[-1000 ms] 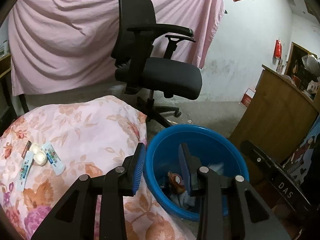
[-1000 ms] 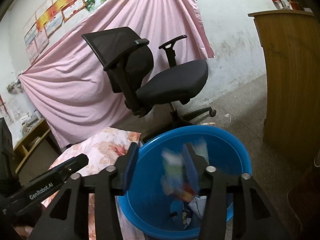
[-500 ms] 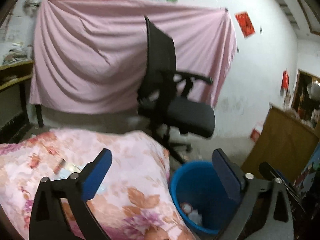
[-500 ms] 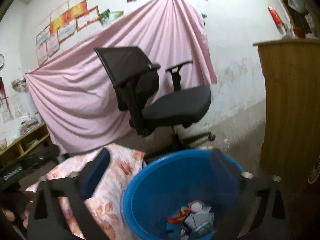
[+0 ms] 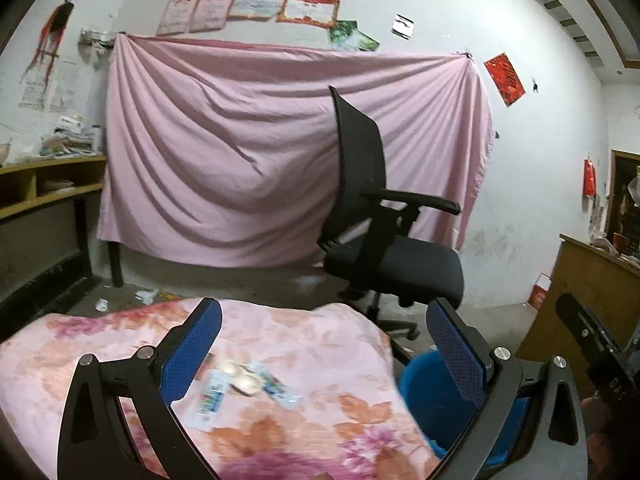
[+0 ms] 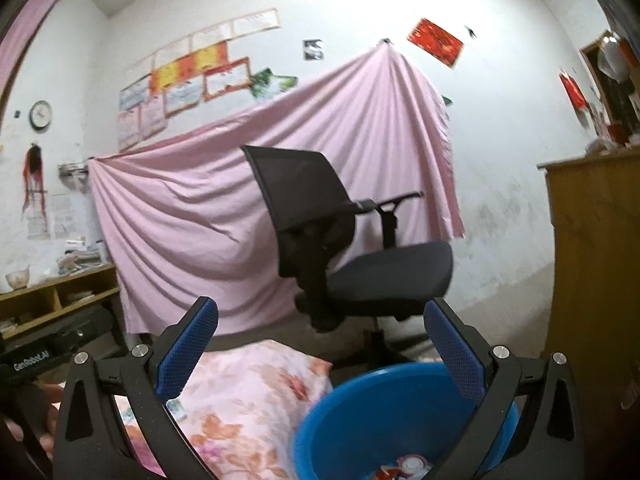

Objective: Collect trash
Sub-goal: 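Move both tools back over the bed toward the toothpaste tubes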

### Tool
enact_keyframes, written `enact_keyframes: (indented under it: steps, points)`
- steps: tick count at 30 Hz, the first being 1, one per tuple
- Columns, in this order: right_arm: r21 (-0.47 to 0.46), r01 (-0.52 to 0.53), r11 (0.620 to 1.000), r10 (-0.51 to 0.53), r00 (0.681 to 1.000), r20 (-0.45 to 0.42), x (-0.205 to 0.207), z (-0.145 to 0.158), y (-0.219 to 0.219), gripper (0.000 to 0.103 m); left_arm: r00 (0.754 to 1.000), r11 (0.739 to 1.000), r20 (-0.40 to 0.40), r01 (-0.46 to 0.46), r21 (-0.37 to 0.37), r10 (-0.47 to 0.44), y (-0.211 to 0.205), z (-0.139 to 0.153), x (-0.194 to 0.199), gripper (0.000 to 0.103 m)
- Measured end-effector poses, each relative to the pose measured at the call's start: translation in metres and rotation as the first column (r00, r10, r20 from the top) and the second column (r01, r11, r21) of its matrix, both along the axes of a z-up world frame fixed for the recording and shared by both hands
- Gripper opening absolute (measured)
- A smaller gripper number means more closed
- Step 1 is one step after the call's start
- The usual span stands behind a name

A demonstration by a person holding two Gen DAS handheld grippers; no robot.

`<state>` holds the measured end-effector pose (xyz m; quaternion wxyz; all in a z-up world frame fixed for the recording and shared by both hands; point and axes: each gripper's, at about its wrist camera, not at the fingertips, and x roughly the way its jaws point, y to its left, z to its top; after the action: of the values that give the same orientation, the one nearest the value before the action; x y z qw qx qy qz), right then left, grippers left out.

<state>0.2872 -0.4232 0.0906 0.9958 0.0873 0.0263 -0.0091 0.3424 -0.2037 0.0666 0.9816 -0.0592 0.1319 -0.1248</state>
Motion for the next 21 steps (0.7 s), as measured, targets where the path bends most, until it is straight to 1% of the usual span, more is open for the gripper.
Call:
enact_keyframes:
  steps: [6,10,15,21]
  points:
    - [-0.083,-0.078,0.994,0.082,0.995,0.049,-0.002,0.010,0.043,0.103,0.995,0.997,0.065,-0.080,-0.024,0.081,0.041,0.007,-0.015,0.100]
    - [-0.111,-0.124,0.986,0.133,0.989,0.071,-0.003,0.015,0.069,0.103,0.989,0.993,0.089,-0.115,-0.022,0.117,0.062,0.010,-0.023,0.100]
    - [-0.121,-0.175,0.977,0.184,0.981,0.062,0.004,0.014,0.094,0.103,0.985,0.988,0.085,-0.153,-0.008,0.153,0.089,0.005,-0.031,0.100]
    - [-0.127,-0.220,0.967,0.226,0.974,0.028,0.013,0.009,0.113,0.103,0.982,0.983,0.055,-0.181,0.010,0.180,0.116,-0.010,-0.035,0.101]
